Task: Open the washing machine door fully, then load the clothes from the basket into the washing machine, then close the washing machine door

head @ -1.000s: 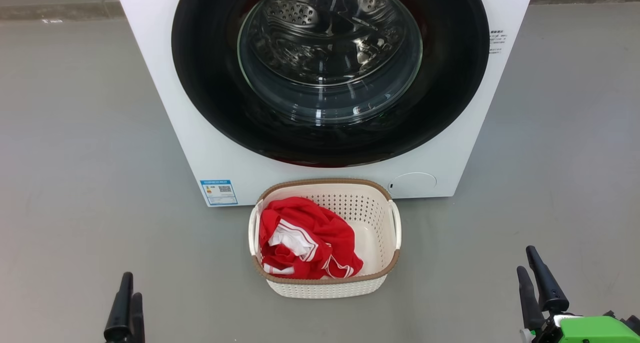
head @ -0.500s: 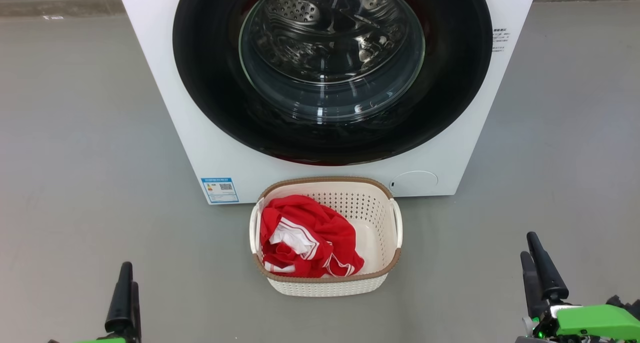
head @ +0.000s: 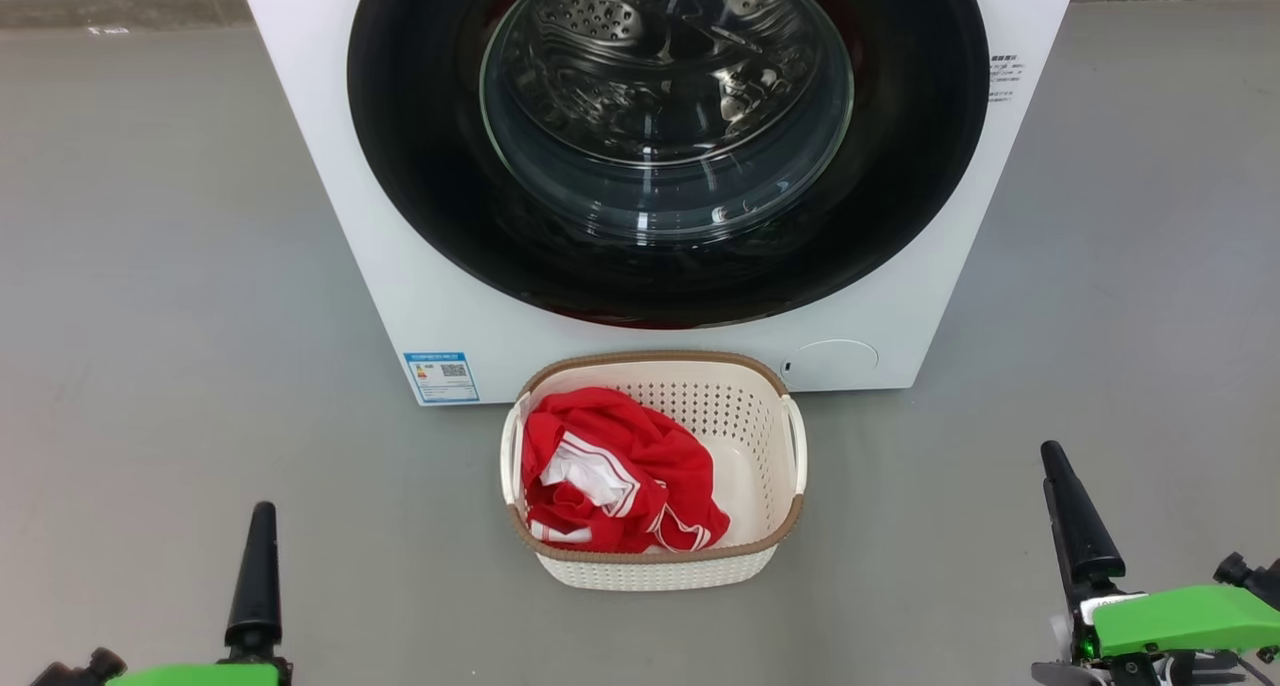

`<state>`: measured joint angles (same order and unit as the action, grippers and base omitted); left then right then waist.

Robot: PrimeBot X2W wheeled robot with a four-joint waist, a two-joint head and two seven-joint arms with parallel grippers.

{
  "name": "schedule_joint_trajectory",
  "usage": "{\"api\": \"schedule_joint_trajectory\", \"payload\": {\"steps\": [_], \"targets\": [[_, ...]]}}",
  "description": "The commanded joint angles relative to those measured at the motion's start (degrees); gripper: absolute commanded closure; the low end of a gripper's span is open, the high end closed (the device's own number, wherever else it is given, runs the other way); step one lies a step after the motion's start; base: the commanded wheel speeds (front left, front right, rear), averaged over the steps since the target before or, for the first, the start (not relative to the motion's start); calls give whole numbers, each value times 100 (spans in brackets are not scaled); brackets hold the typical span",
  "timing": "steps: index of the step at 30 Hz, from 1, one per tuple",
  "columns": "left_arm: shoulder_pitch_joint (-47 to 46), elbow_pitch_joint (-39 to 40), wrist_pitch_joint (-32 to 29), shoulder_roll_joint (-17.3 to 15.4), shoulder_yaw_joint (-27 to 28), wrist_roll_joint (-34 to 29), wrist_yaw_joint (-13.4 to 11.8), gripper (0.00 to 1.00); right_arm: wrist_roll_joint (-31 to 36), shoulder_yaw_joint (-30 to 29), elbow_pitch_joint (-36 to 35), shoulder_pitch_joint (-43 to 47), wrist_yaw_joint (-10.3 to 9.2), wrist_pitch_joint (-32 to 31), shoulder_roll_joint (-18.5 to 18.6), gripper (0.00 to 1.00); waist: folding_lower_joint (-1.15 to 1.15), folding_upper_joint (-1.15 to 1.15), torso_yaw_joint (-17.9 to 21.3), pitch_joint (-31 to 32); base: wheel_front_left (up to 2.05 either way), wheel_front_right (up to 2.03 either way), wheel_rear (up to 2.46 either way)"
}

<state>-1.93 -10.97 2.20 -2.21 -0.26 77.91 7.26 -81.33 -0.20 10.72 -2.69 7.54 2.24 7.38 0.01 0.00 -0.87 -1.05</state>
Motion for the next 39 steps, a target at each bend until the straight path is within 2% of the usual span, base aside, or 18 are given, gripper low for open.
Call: {"api": "schedule_joint_trajectory", "payload": {"steps": [1,10,24,32,39], "targets": [[-273,203,65,-146,45,-213,10,0,191,118,-192,-309,-2,65,117,0,-1,0,-2,-6,0,0,0],[-300,243,216,-177,-56,-1042,11,0,1238,344,-112,-381,-3,215,251,0,-1,0,-12,-4,0,0,0],[-292,344,451,-252,-88,-2788,14,0,2615,601,-70,-480,-3,450,400,0,-1,0,-18,16,0,0,0],[-304,339,586,-210,-27,-3817,16,0,3349,577,-29,-499,-4,585,433,0,-1,0,-33,25,0,0,0],[-305,336,686,-175,-33,-4379,17,0,3914,566,-9,-501,-4,685,462,0,-1,0,-37,39,0,0,0]]}}
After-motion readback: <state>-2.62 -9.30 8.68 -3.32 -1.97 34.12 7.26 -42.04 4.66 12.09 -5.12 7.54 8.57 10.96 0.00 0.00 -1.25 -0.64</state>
